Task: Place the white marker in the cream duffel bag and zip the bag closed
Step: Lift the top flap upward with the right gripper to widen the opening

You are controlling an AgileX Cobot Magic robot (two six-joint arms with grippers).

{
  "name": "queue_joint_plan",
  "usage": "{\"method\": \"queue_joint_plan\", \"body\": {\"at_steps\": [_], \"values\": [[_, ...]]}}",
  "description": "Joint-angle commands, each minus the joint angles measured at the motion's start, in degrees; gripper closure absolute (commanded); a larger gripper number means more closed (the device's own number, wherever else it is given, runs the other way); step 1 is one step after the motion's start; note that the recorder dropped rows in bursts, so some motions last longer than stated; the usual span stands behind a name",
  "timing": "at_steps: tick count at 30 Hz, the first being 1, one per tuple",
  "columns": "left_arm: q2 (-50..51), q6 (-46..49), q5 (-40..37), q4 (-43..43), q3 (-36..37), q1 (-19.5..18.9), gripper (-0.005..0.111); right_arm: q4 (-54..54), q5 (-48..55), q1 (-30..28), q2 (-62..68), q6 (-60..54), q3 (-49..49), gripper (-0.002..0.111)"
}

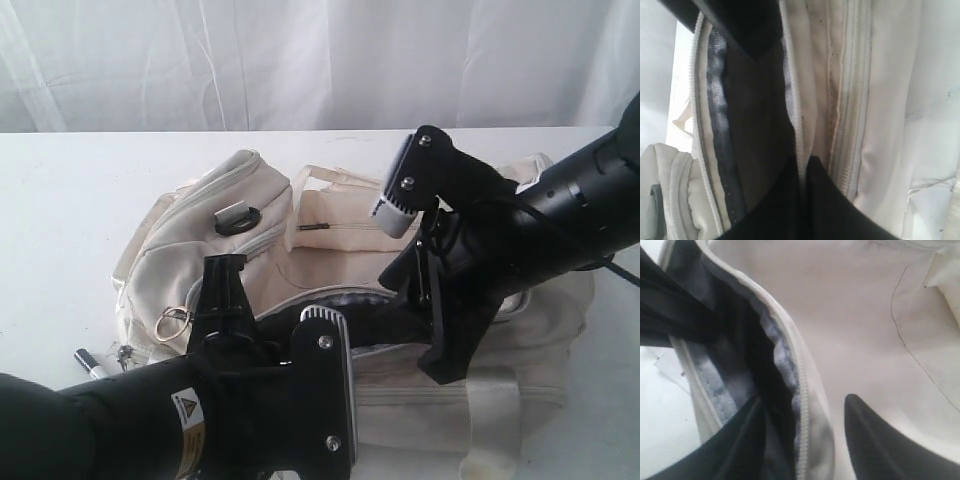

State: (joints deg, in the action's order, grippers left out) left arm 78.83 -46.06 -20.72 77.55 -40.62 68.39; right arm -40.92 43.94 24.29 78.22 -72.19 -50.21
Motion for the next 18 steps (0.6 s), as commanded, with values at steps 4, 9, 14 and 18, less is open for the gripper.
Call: {"method": "queue_joint_plan", "body": {"at_steps": [4,9,14,18], "values": [[-0.14,-0.66,-1.88,-0.14,-0.15,0.28,0.107,0.09,-8.22,-0.29,1.97,-1.41,-0.44,0.094],[-0.14,-0.66,-1.88,-0.14,-0.15,0.28,0.107,-0.82,-14.95,-0.29,1.86,-1.29,-1.20,0.106],[-0.14,-0.66,-1.22,-0.24,-0.15,0.28,0.107,-0.82,-19.36,-0.29,1.86,-1.05,-5.71,0.106],[-0.14,-1.64,-0.83,-0.35,-0.15,0.28,0.107,-0.60,-22.91,-0.29,2.57,-1.05,-9.24,0.106]]}}
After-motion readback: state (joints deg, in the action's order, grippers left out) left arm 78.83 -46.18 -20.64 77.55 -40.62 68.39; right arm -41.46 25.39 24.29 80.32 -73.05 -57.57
